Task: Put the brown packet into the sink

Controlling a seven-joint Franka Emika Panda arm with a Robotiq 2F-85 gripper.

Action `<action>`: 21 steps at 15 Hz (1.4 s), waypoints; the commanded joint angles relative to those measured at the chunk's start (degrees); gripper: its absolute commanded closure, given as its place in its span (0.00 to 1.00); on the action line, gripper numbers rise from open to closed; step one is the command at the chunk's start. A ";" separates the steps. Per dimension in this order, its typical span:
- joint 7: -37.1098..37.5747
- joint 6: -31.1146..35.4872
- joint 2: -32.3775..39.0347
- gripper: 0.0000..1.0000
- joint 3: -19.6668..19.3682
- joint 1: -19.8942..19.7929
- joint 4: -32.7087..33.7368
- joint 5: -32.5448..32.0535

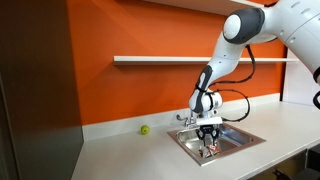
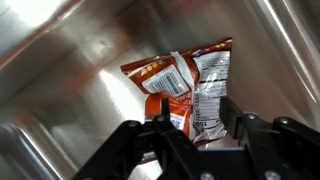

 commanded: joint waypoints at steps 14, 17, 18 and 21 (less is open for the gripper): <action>-4.39 -3.31 -8.26 0.00 1.37 -0.17 -2.68 -0.15; -7.92 -4.25 -10.64 0.00 2.16 -0.42 -4.48 -0.60; -9.01 -4.89 -11.55 0.00 2.47 -0.58 -5.11 -0.45; -10.62 -5.84 -14.79 0.00 2.94 -0.57 -8.14 -0.20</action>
